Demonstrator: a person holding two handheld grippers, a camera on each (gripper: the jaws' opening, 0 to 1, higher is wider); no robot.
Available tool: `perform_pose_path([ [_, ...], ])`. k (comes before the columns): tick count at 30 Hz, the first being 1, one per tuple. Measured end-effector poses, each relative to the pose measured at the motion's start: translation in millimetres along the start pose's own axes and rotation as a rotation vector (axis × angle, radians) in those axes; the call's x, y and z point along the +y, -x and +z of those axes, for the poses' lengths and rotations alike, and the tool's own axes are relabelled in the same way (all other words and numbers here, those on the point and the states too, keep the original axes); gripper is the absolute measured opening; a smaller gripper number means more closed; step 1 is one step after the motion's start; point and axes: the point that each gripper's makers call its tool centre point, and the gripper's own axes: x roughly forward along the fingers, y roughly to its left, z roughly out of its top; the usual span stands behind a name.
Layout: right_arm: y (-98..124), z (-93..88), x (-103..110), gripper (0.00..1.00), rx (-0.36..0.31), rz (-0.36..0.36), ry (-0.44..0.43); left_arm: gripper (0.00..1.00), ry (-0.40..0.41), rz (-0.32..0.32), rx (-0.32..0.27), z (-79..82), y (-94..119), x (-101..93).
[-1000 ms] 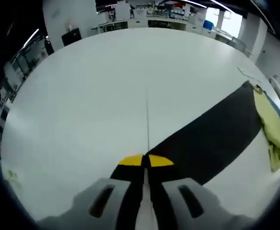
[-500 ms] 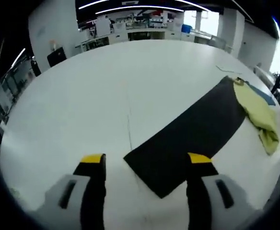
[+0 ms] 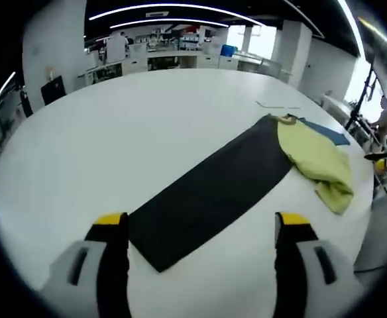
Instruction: Fold the garment on the visible template until the final outline fits inside the template.
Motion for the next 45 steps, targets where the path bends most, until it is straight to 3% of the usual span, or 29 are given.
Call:
perform_pose_path([
  [19, 0, -7.6, 13, 0.82, -0.039, 0.02, -0.035, 0.81, -0.056, -0.203, -0.076, 24.4, -11, -94.6],
  [32, 1, -7.0, 17, 0.82, -0.052, 0.025, -0.036, 0.71, -0.098, -0.337, -0.042, 8.4, -18, -173.8],
  [45, 5, -8.4, 16, 0.81, -0.044, 0.019, -0.038, 0.63, -0.067, -0.388, -0.035, 2.6, -38, -214.3],
])
